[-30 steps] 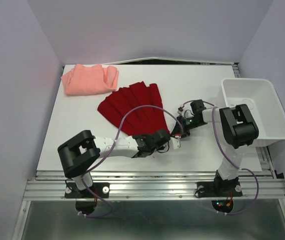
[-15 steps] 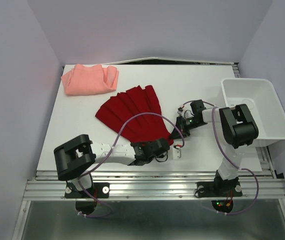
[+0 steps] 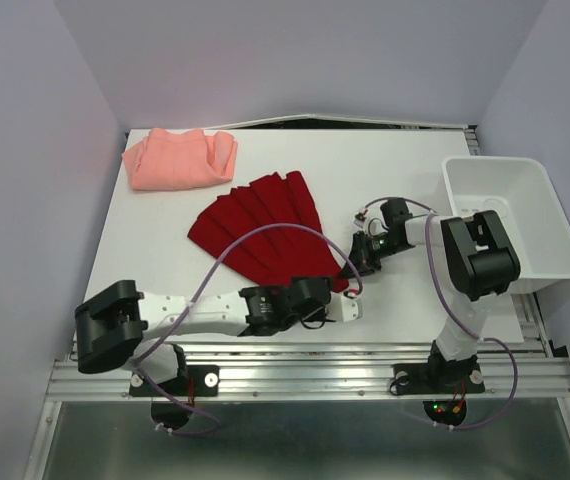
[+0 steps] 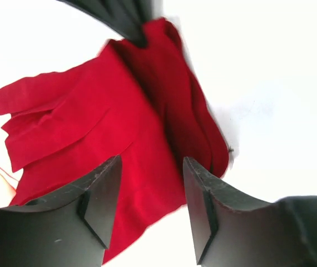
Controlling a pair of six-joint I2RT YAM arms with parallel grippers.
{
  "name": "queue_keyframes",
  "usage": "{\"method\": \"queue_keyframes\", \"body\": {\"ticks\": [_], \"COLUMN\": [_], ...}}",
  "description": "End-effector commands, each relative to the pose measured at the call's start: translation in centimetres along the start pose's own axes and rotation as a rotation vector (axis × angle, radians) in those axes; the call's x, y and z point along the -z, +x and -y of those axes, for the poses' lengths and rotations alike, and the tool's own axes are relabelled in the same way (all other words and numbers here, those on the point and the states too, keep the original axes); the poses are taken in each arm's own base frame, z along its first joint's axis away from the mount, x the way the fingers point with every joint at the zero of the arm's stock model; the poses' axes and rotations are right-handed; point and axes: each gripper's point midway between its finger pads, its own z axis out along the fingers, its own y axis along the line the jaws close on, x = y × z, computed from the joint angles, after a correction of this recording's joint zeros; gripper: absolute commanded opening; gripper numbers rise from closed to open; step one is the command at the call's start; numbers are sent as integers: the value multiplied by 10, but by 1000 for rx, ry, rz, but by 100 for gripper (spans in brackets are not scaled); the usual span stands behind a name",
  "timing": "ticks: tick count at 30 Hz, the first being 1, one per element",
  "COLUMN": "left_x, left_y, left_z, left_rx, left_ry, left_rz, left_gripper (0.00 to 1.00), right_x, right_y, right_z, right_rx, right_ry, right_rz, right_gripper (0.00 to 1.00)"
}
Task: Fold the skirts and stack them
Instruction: Fold the skirt
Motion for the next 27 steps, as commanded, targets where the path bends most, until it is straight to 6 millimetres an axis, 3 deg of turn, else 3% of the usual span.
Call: {"method": "queue_keyframes", "body": {"ticks": [1,4,5,6,7,8,10,11,14,16,17,18,20,21,23,24,25,26,27], "left_x": [39,54,59,72,80,84,95,101,115,116,122,105,97,69,57,29,21,21,-1], "left_y": [-37,-56,-62,-71,-75,-71,-63,-54,-34,-4,-4,25,39,66,71,88,95,96,111], "left_z": [-26,-37,-45,-61,-74,-94,-116,-144,-190,-226,-243,-256,-287,-286,-309,-307,-314,-333,-333], "left_rx": [187,283,307,363,406,463,575,639,772,873,917,984,1049,1116,1170,1223,1239,1237,1247], "left_ry": [10,51,55,26,4,-13,-16,-41,-111,-176,-186,-204,-278,-271,-295,-292,-314,-380,-386], "left_rz": [104,187,223,286,317,336,342,353,349,327,350,276,236,125,101,31,13,12,-44], "left_gripper": [62,66,76,91,95,96,96,96,96,95,95,95,95,95,95,93,93,91,91], "right_x": [15,27,30,34,39,43,49,55,64,67,67,61,48,40,26,17,9,6,0], "right_y": [-17,-31,-35,-40,-42,-44,-48,-49,-59,-67,-73,-74,-74,-75,-72,-69,-68,-67,-67], "right_z": [-9,-22,-24,-27,-31,-33,-38,-43,-54,-63,-72,-71,-78,-75,-72,-76,-69,-68,-67], "right_rx": [144,189,198,220,233,243,267,286,334,352,376,370,395,399,423,441,438,450,466], "right_ry": [80,99,114,130,141,152,171,177,186,173,160,154,143,157,181,186,211,219,246], "right_rz": [88,146,164,183,195,207,226,244,285,301,306,287,259,245,212,192,177,171,166], "right_gripper": [9,25,39,44,47,56,58,58,58,57,55,54,50,49,47,46,46,45,46]}}
